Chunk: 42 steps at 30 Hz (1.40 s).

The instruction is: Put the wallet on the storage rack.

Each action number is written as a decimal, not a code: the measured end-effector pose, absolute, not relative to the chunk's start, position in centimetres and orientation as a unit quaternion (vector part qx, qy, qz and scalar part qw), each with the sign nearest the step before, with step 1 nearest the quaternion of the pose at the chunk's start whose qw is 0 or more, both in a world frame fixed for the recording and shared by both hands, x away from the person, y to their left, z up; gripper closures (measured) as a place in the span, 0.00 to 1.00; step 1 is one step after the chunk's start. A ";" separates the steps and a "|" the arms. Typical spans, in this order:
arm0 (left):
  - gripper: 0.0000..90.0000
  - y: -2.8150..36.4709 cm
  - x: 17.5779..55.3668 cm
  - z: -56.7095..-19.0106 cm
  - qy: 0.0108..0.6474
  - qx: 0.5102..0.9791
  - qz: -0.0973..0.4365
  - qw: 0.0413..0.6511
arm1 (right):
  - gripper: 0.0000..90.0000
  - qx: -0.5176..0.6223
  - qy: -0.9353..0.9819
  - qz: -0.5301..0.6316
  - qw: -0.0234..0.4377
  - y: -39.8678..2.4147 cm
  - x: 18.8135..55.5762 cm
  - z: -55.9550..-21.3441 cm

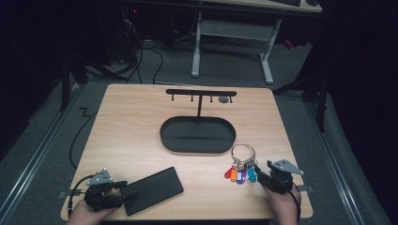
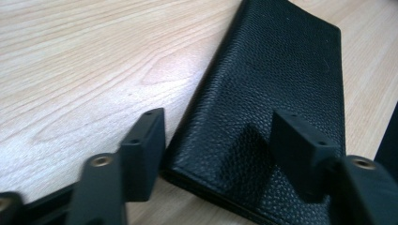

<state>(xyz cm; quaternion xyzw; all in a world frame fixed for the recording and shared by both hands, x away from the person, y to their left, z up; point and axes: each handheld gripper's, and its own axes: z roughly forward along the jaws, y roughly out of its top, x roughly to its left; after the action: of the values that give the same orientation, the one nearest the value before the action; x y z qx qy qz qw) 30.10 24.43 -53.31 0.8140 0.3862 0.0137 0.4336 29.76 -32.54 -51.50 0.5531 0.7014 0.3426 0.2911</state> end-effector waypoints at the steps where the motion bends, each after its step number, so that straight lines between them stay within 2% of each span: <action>1: 0.51 24.5 30.1 -53.4 0.388 0.811 0.013 0.437 | 0.47 0.554 0.701 0.343 0.291 -32.5 29.7 -51.5; 5: 0.55 24.6 30.0 -53.4 0.394 0.808 0.011 0.438 | 0.47 0.554 0.698 0.346 0.293 -32.5 29.6 -51.3; 12: 0.69 25.2 30.1 -53.5 0.402 0.799 -0.001 0.447 | 0.47 0.556 0.695 0.350 0.291 -32.8 29.6 -51.3; 22: 0.83 25.4 30.0 -53.1 0.400 0.798 -0.003 0.451 | 0.47 0.557 0.696 0.349 0.290 -32.8 29.7 -51.3; 42: 0.88 25.4 29.7 -52.1 0.396 0.788 0.021 0.471 | 0.47 0.559 0.691 0.353 0.292 -33.0 29.5 -51.2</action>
<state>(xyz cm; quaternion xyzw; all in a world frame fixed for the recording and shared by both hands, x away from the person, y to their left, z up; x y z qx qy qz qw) 29.75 25.40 -52.11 0.7876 0.3964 0.0207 0.4713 29.53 -33.04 -51.20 0.5592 0.6910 0.3530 0.2919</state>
